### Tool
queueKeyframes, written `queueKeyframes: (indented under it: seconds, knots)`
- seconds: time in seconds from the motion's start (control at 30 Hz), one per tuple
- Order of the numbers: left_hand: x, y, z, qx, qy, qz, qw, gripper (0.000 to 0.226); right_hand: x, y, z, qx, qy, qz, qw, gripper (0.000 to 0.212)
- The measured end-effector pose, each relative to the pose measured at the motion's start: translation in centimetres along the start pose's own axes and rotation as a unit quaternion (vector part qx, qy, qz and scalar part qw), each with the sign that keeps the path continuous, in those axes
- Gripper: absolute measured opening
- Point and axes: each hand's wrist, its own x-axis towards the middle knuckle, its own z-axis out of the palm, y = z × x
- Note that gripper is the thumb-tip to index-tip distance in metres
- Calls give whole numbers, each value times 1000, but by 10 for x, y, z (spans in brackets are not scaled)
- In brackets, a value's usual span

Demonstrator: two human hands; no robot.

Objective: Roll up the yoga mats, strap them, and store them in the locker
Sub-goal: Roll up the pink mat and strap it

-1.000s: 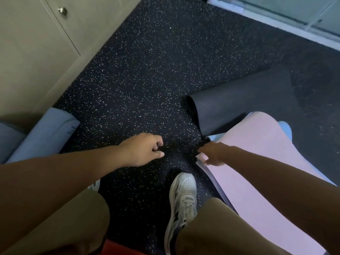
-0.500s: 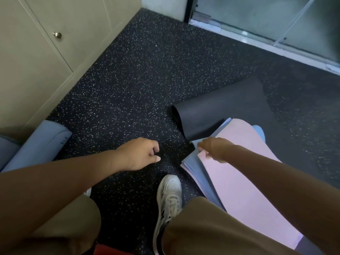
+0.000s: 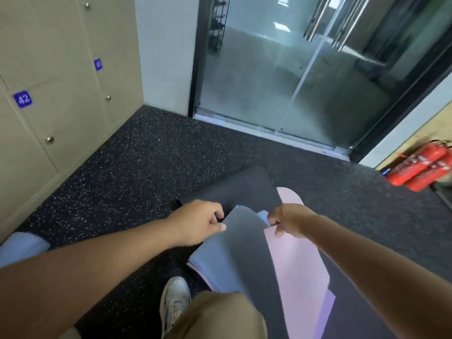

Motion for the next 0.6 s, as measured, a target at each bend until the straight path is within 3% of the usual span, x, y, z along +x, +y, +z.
queueKeyframes:
  seconds: [0.13,0.23,0.37,0.5,0.6]
  knots:
    - [-20,66,-9,-12,13,50,999,32,-84,35,-20,23,79,52,995,25]
    - [-38,109,-15,-11,26,86,996,34,-139,51,-44,35,148,84,985,42]
    - [-63,161,-24,-13,62,123,990,38,-208,46,-81,24,250,64,966,26]
    - [-84,200,-37,4,138,140,981,49,-252,23,-110,52,319,17,946,30]
    - [-100,215,-53,0,184,153,971,33,-274,-1,-123,58,362,-20,930,32]
